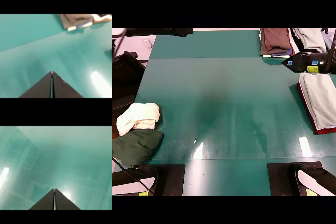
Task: Fold the shirts.
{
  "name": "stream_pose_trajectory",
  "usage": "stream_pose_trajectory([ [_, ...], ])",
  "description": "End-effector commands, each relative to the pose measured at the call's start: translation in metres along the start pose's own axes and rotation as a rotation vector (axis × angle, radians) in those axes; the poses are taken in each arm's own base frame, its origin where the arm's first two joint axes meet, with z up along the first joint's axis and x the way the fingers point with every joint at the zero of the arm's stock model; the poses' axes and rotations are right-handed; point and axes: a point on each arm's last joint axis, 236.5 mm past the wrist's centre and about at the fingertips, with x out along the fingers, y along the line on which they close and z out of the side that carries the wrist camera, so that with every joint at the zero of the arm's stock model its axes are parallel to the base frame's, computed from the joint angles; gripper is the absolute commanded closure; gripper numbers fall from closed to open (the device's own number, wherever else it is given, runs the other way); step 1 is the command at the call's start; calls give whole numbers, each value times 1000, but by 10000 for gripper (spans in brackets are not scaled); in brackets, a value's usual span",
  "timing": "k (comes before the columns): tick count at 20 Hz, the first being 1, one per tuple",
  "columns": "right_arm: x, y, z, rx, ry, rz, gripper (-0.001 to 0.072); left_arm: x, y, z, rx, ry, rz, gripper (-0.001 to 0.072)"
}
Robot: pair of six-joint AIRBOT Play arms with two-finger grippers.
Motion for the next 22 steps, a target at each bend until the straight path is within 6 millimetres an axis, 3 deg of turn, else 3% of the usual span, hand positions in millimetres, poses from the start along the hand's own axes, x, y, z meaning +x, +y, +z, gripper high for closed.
stream_pose_trajectory([
  [1,0,0,7,3,-31,-1,695,-38,50,-41,44,215,200,685],
  [4,0,2,0,2,-1,6,695,-100,134,-113,1,528,518,685],
  [7,0,3,-3,3,13,10,695,-140,186,-185,-114,739,684,682],
  [8,0,3,-3,3,14,11,695,-145,199,-213,-157,807,709,621],
  [10,0,3,-5,3,23,13,695,-149,223,-268,-263,903,762,-13],
  [13,0,3,-5,3,22,13,695,-149,248,-339,-348,976,796,3],
  [15,0,3,-5,3,24,13,695,-140,255,-373,-387,972,800,3],
  [17,0,5,-8,3,33,17,695,-127,255,-393,-379,951,774,4],
  [19,0,6,-8,1,33,20,695,-119,253,-401,-398,930,761,7],
  [20,1,8,-8,-3,32,22,695,-119,254,-398,-407,917,770,176],
  [21,2,10,-8,-6,35,26,695,-119,255,-391,-397,899,772,516],
  [22,1,9,-6,-5,25,23,695,-119,257,-378,-385,865,773,671],
])
